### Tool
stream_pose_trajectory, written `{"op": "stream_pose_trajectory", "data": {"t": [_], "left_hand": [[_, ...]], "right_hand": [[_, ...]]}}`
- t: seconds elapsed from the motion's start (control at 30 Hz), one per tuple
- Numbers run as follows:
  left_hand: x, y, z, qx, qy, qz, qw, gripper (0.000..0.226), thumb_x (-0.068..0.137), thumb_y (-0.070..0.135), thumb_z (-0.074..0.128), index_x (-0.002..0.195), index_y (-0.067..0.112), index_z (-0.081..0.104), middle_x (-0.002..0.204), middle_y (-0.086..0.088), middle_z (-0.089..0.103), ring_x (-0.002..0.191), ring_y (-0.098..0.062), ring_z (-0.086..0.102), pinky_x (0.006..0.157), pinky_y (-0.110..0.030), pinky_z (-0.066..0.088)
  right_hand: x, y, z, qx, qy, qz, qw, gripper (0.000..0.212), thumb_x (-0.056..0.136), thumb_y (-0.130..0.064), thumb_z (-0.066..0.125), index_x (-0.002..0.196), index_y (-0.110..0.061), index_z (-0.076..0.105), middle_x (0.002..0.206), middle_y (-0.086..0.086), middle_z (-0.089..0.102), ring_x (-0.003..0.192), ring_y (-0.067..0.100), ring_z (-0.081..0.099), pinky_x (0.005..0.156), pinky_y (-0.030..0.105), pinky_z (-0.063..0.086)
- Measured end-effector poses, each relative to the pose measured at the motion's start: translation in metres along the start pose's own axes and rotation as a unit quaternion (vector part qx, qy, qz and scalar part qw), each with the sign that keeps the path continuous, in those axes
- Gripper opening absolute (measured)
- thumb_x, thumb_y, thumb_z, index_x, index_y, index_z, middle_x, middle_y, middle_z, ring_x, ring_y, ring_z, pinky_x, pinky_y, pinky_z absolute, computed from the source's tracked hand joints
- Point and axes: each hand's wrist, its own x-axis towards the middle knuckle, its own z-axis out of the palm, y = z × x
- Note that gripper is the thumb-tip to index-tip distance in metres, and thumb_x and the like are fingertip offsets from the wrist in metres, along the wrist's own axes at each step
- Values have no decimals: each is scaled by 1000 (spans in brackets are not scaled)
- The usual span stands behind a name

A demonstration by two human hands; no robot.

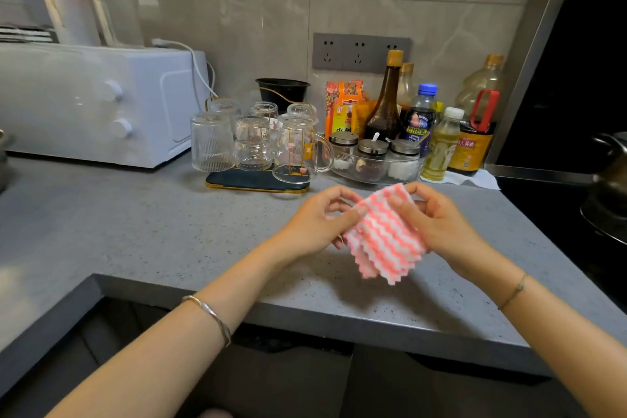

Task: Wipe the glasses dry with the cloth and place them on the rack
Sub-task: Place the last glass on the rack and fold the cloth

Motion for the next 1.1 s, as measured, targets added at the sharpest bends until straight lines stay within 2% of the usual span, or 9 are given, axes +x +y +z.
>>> {"op": "stream_pose_trajectory", "data": {"t": [0.1,0.17,0.23,0.3,0.4,0.7,0.9,1.0,1.1], "left_hand": [[9,-10,6,18,70,-26,997,16,95,21,60,110,20,54,96,-3,63,56,-5,57,53,-18,48],[11,-24,5,60,112,-38,991,16,97,25,56,111,22,52,102,-2,61,68,-8,60,61,-19,49],[10,-38,2,84,132,-37,987,15,97,26,55,112,25,51,104,1,59,81,-11,61,68,-21,49],[9,-45,-1,89,135,-36,986,16,97,24,55,113,25,52,103,3,58,86,-11,60,72,-21,49],[11,-49,-6,91,137,-33,986,15,96,19,57,111,22,54,98,6,57,84,-8,57,75,-21,47],[8,-66,-48,226,151,-59,961,19,96,22,57,115,21,62,115,7,62,110,-10,55,99,-29,39],[7,-73,-63,255,163,-66,951,21,96,23,57,116,24,63,123,5,61,116,-12,54,100,-28,34],[5,-73,-70,252,183,-57,949,19,96,22,57,113,24,64,121,5,63,117,-14,55,102,-29,34],[-3,-74,-87,285,186,-63,938,19,96,24,56,114,26,63,124,3,62,122,-17,53,103,-32,34]], "right_hand": [[4,21,-23,-89,92,64,990,23,94,-31,57,110,-15,58,94,8,71,69,15,68,50,23,49],[1,45,-43,-384,141,81,909,43,92,-38,57,130,-18,48,132,11,56,109,26,59,83,37,51],[-8,62,-48,-503,86,66,858,56,93,-44,51,143,-23,36,154,8,30,140,29,29,114,42,25],[-12,69,-42,-482,-19,94,871,58,95,-54,37,148,-32,26,161,1,12,148,23,9,119,41,8],[-9,83,-30,-512,-115,152,838,61,96,-60,21,151,-39,7,162,-3,-4,149,22,-5,119,45,1],[73,98,-21,-511,-68,218,829,53,103,-42,17,153,-29,5,162,6,-6,148,31,-6,118,47,3],[75,67,53,-483,-151,68,860,49,103,-41,22,151,-31,18,160,6,11,147,32,6,117,45,10],[43,56,66,-464,-240,-27,853,49,103,-46,16,151,-39,7,162,-3,-1,148,21,-7,119,43,1],[33,63,43,-466,-233,-40,853,45,103,-44,12,148,-46,7,158,-14,-6,144,12,-13,119,40,-3]]}}
